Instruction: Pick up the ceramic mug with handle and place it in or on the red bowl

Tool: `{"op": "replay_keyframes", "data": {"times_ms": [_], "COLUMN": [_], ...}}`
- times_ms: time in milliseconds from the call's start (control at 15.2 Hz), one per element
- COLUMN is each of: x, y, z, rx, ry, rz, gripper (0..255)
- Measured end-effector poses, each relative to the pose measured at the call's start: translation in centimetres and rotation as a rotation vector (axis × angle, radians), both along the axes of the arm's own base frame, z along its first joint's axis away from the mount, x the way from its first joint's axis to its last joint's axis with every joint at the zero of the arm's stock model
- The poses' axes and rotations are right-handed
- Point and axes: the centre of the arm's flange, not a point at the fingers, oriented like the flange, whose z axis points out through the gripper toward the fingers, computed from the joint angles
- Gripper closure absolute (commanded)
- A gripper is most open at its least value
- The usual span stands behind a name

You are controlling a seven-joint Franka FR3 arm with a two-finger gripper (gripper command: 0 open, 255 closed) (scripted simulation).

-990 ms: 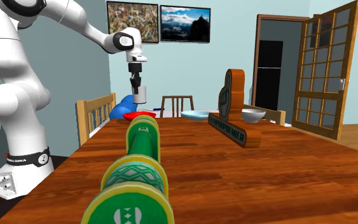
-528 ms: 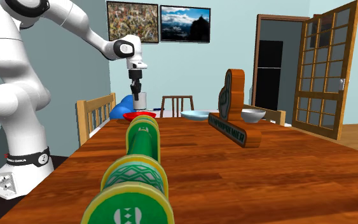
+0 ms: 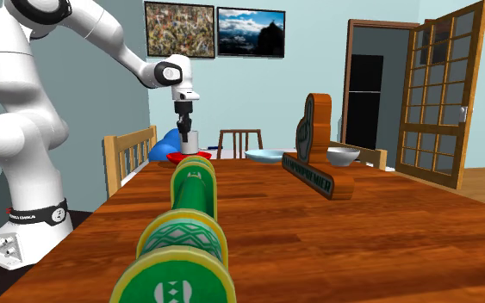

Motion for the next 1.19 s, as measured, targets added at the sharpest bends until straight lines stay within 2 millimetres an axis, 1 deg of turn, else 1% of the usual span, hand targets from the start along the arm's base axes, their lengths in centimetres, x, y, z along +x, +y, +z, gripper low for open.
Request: {"op": "replay_keyframes", "data": {"times_ms": [132, 198, 594, 726, 792, 924, 1188], "x": [0.0, 0.0, 0.0, -0.1, 0.0, 0.1, 0.0], "y": [0.0, 0.0, 0.0, -0.1, -0.3, -0.2, -0.3], "z": [0.0, 0.0, 0.0, 1.4, 2.6, 4.4, 4.9], "rx": [0.000, 0.000, 0.000, 0.001, 0.002, 0.001, 0.001], "ry": [0.000, 0.000, 0.000, -0.001, -0.001, -0.001, -0.001], "rz": [0.000, 0.000, 0.000, 0.000, -0.001, 0.000, 0.000], "gripper": [255, 0, 0, 0, 0, 0, 0]}}
